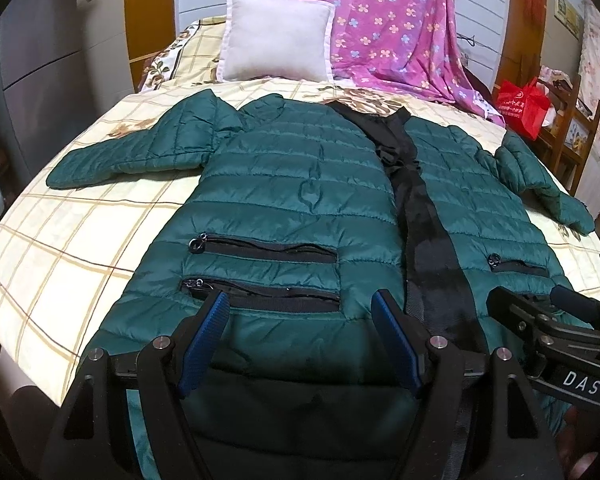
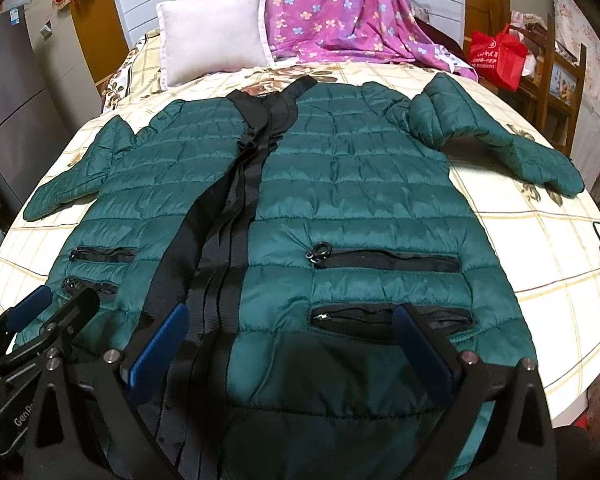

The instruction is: Fold large clothes

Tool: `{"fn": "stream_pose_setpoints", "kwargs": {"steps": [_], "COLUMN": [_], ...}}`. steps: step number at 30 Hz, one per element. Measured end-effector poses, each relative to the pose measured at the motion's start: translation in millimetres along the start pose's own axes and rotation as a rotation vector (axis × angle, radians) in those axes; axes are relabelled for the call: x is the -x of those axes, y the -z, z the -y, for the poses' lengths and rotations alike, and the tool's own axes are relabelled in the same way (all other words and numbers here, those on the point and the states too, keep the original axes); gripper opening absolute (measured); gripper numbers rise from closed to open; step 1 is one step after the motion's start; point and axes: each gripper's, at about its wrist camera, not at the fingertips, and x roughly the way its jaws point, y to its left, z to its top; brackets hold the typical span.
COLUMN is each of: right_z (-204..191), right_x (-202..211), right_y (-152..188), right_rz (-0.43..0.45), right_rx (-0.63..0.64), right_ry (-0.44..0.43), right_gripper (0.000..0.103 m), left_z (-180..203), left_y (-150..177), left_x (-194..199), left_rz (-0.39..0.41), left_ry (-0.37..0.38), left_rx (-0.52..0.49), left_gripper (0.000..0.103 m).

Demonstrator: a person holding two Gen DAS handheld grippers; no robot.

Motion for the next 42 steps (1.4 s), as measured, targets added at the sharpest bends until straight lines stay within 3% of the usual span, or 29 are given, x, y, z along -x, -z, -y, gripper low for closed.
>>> {"fn": "stream_pose_setpoints", "kwargs": {"steps": [14,20,25,42], "right_z": [4,5,5,20], "right_x": [-2,-1,-4,-9], "right_y": [-5,-14,-17,-53], "right_rz": [0.02,0.017,0.013,0.013], "right_rx": [-0.016,-0.061,-0.014,-0.017], "right_ry": [-0.017,-0.076,-0.024,0.001], "right_gripper": [0.103,0.103,0.103,0.103], "left_z": [10,13,15,-2], "left_y": [-4,-10,-16,-38], "left_x": [-3,-5,-8,-21], "left_rz": [0.003,0.001,-0.003,-0.01], "left_ry": [0.004,0.012,0.018,-0.004], "left_rx": [-0.031,-0.036,-0.032,0.017], "left_gripper": [0.045,0.045,0.046,0.046]}}
